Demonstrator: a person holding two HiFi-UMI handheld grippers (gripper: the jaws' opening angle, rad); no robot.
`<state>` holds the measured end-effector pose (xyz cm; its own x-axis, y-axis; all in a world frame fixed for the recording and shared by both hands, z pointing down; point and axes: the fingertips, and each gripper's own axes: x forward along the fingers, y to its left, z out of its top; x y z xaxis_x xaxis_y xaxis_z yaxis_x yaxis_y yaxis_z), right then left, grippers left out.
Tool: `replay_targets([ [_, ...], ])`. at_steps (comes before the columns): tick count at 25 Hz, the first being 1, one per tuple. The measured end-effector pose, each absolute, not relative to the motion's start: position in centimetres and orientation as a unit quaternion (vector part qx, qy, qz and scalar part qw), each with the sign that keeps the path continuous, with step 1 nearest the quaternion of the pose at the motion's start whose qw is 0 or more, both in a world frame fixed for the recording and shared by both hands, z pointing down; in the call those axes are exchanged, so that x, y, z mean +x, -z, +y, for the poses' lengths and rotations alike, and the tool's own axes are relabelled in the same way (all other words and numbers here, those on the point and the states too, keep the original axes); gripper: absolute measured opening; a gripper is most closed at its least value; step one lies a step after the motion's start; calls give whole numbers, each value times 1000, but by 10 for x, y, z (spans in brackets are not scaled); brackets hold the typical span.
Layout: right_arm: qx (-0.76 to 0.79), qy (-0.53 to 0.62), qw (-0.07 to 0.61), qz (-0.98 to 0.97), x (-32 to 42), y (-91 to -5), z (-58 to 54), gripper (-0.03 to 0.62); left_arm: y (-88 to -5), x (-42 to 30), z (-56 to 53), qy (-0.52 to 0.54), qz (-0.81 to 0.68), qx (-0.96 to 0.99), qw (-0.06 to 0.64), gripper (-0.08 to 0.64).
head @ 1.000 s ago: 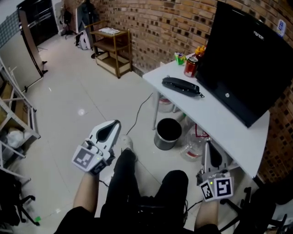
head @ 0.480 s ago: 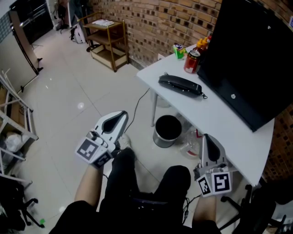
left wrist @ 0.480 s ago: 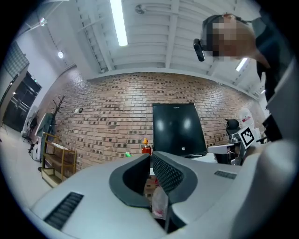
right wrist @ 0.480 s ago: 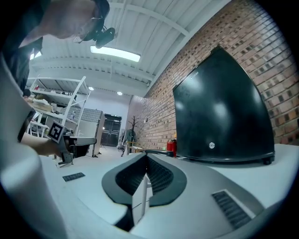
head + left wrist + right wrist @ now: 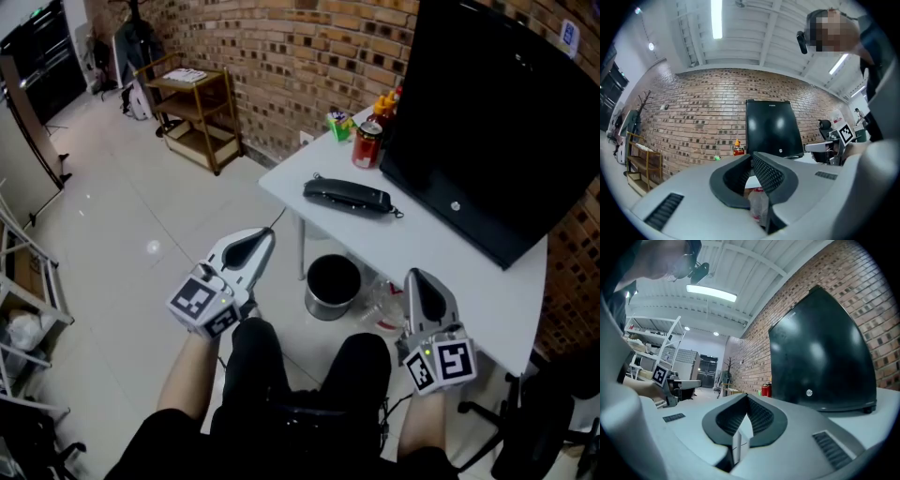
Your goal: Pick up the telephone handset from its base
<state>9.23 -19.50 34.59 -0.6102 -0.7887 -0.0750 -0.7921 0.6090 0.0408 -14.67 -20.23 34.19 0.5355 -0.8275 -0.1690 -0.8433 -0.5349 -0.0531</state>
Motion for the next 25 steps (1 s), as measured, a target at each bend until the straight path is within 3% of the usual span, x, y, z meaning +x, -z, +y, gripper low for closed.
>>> replay_targets([
  [10, -461, -47, 11, 886, 94, -337, -203, 9, -322, -129, -238, -81, 440, -893, 54, 23],
  [25, -477, -46, -3, 878, 87, -339, -241, 9, -320, -97, -298, -29, 328, -942, 65, 23],
])
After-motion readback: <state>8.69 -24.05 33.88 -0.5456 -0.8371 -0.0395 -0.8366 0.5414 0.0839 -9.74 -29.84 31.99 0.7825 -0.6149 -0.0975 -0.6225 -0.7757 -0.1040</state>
